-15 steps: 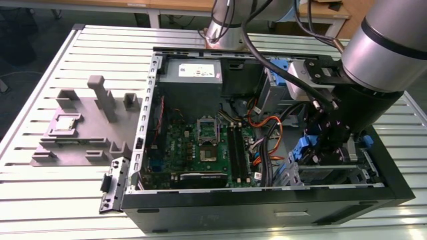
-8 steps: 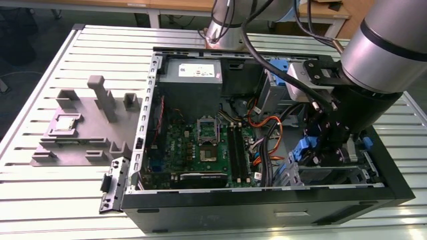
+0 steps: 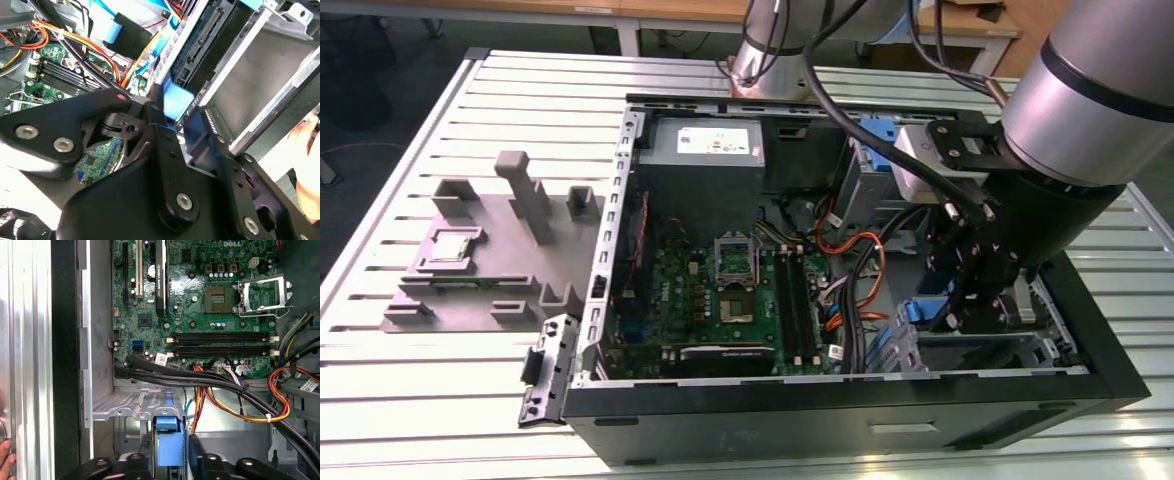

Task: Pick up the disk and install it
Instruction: 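Pick up the disk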

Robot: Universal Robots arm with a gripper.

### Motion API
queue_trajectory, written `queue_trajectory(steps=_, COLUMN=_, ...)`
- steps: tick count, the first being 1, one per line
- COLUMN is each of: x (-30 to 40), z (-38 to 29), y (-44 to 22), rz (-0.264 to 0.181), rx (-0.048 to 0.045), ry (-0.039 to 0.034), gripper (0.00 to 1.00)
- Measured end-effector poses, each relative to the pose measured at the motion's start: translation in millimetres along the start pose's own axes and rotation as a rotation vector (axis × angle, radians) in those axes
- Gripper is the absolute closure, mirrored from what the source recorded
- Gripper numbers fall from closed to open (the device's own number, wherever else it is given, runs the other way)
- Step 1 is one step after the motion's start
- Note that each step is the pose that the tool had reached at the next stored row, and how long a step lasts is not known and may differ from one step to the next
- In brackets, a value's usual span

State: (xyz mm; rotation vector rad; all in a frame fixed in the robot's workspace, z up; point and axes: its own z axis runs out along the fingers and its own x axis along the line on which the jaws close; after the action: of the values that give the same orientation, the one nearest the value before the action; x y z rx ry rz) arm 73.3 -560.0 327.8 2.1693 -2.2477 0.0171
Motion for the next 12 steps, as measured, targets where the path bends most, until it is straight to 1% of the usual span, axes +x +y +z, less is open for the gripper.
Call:
queue_trajectory(steps=1, x=0.0, z=-0.1, y=0.0, rz=0.0, rx=0.0, ry=-0.0001, gripper=0.57)
queue_trajectory(steps=2, x=0.0, z=-0.8, y=0.0, rz=0.0, rx=0.0, ry=0.0003, gripper=0.64)
queue_trajectory(steps=3, x=0.0, z=-1.7, y=0.0, rz=0.0, rx=0.0, ry=0.0002, gripper=0.64)
queue_trajectory(steps=5, x=0.1, z=-3.4, y=0.0, rz=0.0, rx=0.0, ry=0.0001, gripper=0.75)
queue_trajectory(steps=6, x=0.1, z=-4.0, y=0.0, rz=0.0, rx=0.0, ry=0.0002, gripper=0.75)
queue_trajectory(steps=8, x=0.2, z=-4.3, y=0.0, rz=0.0, rx=0.0, ry=0.0004, gripper=0.86)
queue_trajectory(steps=9, x=0.1, z=-4.3, y=0.0, rz=0.0, rx=0.0, ry=0.0001, gripper=0.86)
queue_trajectory(steps=10, x=0.1, z=-4.3, y=0.0, rz=0.0, rx=0.0, ry=0.0001, gripper=0.89)
queue_trajectory(steps=12, x=0.1, z=-4.2, y=0.0, rz=0.0, rx=0.0, ry=0.0003, gripper=0.89)
